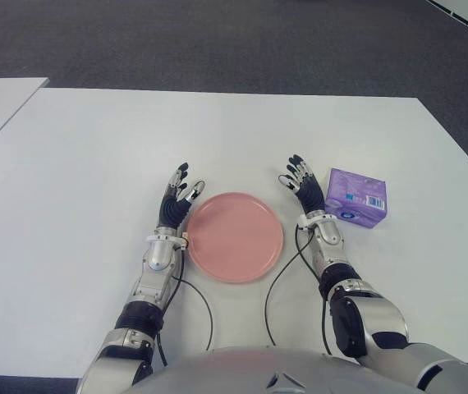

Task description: Put the tissue paper into the plate.

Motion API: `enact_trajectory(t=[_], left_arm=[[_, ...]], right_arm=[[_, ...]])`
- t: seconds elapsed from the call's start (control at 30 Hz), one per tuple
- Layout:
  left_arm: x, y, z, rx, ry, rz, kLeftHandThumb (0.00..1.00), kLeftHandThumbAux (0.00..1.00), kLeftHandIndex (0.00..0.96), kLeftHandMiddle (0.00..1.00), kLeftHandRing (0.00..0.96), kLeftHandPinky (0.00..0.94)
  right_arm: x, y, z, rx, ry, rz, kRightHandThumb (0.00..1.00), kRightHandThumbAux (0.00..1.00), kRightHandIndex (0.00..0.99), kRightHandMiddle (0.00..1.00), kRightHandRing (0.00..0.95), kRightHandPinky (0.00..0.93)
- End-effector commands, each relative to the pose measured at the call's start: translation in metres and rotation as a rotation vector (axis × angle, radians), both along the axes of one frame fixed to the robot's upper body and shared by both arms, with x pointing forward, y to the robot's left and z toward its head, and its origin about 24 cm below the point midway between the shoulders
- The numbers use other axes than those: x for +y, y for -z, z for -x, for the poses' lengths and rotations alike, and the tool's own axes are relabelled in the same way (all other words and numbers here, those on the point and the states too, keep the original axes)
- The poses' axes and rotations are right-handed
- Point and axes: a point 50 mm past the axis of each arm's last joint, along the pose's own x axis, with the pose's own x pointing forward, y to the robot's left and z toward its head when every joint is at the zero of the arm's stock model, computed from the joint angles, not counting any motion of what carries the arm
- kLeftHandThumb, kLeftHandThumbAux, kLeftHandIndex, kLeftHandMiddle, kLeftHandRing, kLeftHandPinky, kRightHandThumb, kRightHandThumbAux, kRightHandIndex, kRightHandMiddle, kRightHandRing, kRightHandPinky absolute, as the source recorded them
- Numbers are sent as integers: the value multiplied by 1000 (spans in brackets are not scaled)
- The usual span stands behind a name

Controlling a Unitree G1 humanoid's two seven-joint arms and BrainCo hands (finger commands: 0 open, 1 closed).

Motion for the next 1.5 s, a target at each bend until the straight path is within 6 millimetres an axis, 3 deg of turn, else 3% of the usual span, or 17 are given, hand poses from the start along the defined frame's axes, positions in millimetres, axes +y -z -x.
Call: enact_trajectory(t=[0.03,0.37,0.43,0.47,0.5,0.57,0.8,1.27,1.5], left_arm=[[-1,5,1,28,4,10,0,430,0,0,0,0],[-2,7,-1,38,-11,11,0,424,0,0,0,0],[-3,8,-1,35,-18,8,0,423,0,0,0,0],[-3,8,-1,33,-21,8,0,423,0,0,0,0],[-3,8,-1,32,-22,8,0,423,0,0,0,0],[-4,8,-1,31,-22,10,0,422,0,0,0,0],[-5,9,-1,34,-17,13,0,423,0,0,0,0],[-9,11,-2,45,-14,32,0,445,0,0,0,0],[-10,12,-4,61,-22,35,0,430,0,0,0,0]], right_arm=[[-1,34,24,177,7,-15,98,707,0,0,0,0],[-3,34,23,180,8,-15,98,707,0,0,0,0],[-7,0,7,-13,57,62,114,691,4,0,0,0],[-10,-50,-10,-228,108,153,124,680,8,0,0,0],[-12,-86,-16,-378,152,213,119,661,6,0,0,0],[-13,-121,-19,-507,196,263,106,618,2,0,0,0],[-12,-151,-26,-556,212,293,116,614,0,0,0,0],[-24,-197,-31,-671,240,328,125,734,0,0,0,0],[-36,-221,-28,-680,235,397,122,695,4,0,0,0]])
